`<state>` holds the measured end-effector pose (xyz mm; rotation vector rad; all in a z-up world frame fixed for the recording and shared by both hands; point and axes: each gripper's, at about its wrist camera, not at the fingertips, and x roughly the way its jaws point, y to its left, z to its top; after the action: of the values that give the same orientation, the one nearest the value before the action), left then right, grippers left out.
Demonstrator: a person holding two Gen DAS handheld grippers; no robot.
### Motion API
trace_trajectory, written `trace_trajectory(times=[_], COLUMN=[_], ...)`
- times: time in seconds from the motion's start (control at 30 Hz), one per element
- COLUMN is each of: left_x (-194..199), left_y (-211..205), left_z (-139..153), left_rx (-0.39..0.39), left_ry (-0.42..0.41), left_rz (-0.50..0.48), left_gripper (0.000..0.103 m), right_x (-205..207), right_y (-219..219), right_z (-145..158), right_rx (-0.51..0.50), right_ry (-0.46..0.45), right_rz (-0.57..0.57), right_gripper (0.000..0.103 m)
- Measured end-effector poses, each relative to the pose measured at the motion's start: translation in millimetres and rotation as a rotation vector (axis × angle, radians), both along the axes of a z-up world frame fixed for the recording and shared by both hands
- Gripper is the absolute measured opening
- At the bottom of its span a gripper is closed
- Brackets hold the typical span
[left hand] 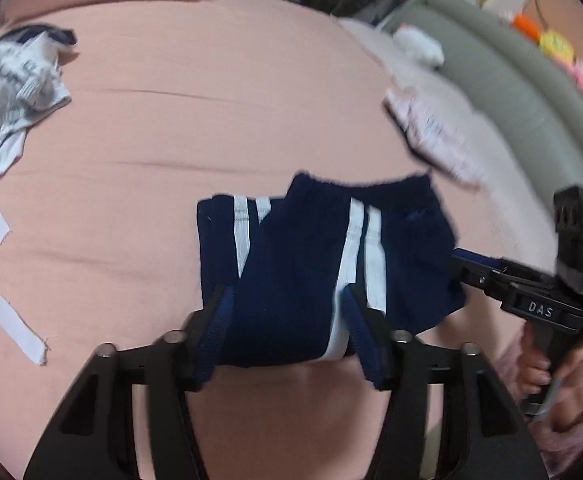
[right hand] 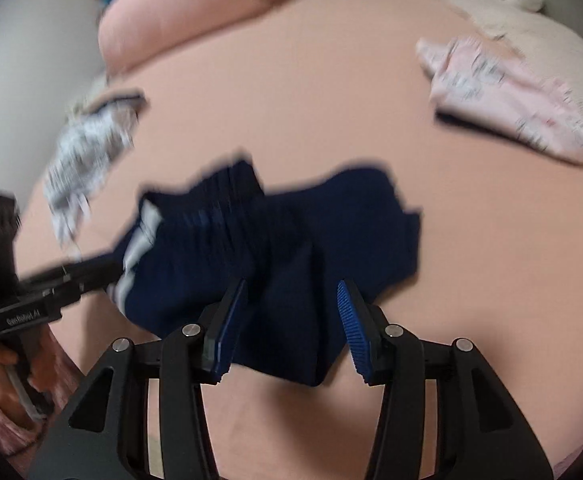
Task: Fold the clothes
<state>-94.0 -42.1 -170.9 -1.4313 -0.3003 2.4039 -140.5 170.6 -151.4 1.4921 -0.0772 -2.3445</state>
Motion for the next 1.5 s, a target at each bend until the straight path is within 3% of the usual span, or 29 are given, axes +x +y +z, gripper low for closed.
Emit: trace_trajectory(times=[0.03,0.1,0.17,0.2,0.3,0.33,0.4,0.5,0.6,0.67,0.77,0.9,1.0,1.07,1.17,1.27,1.33,1.43,1.47,1.5], left_x=[-1.2,0.0,0.4,-3.5,-15.1,-18.3,-18.3,-8.6,-11.6,-13.5,-15.3,-17.7,-19.4,-19.8,-20.6,-21.7,-26.6,-28.9,-27.3,-25.5], left_y=[6.7,13.2,7.7,4.7,-4.3,-6.3,-11.0,-14.0,-1.9,4.9,-2.8,-13.0,-20.7,-26.4,-34.9,-41.8,-30.6,-26.0,-33.4,-40.6], left_z=[-1.9,5.7,20.1,18.0,10.7,3.8,5.9,31.8,30.8,29.7,23.3,14.8,8.8,8.2,7.3,6.0,1.3,-12.9,-12.9,-12.2], left_rx=[-0.041,-0.105,-0.115,-0.124,-0.152,-0.155,-0.164,-0.154,-0.093,-0.06,-0.108,-0.172,-0.208,-0.116,0.021,0.143,0.079,-0.079,-0.046,-0.016], left_ry=[0.002,0.049,0.097,0.079,0.02,-0.017,-0.016,0.101,0.113,0.119,0.108,0.093,0.081,0.073,0.06,0.046,0.036,-0.004,-0.012,-0.018], left_rz=[-0.013,-0.014,0.02,0.037,0.085,0.083,0.09,0.105,0.041,0.005,0.045,0.099,0.137,0.136,0.134,0.129,0.109,0.143,0.163,0.181], left_gripper=[0.019,0.017,0.017,0.017,0.025,0.036,0.045,0.045,0.045,0.045,0.045,0.046,0.047,0.047,0.047,0.057,0.057,0.059,0.059,0.059], right_x=[-0.6,-3.3,-4.0,-6.2,-17.2,-21.3,-20.5,-4.9,12.5,16.8,11.6,7.5,10.9,9.1,12.1,18.4,22.7,23.4,25.0,27.0], right_y=[-3.6,-8.8,-9.9,-9.2,-5.6,-2.7,7.1,10.1,-8.9,-29.5,-47.6,-33.9,-14.4,5.7,36.6,50.4,43.5,22.6,25.5,34.0], right_z=[-7.8,-12.0,-3.6,0.3,-4.6,-11.5,-10.1,13.7,30.0,25.7,2.2,-13.3,-7.0,-6.2,3.8,13.0,12.0,-2.9,-5.6,-3.2], right_rx=[0.024,0.065,0.092,0.123,0.253,0.275,0.224,0.135,0.069,0.076,0.132,0.129,0.219,0.231,0.091,-0.036,-0.061,0.161,0.188,0.152], right_ry=[-0.015,0.007,0.049,0.071,0.074,0.043,0.026,0.1,0.156,0.154,0.104,0.077,0.098,0.076,0.015,0.008,0.009,0.014,0.015,0.004], right_rz=[0.016,0.026,0.017,0.003,-0.026,-0.023,-0.038,-0.032,0.047,0.094,0.125,0.091,0.049,0.012,-0.066,-0.108,-0.077,-0.037,-0.039,-0.06], right_gripper=[0.044,0.035,0.034,0.034,0.034,0.033,0.032,0.034,0.034,0.034,0.034,0.032,0.034,0.039,0.042,0.059,0.06,0.06,0.061,0.061])
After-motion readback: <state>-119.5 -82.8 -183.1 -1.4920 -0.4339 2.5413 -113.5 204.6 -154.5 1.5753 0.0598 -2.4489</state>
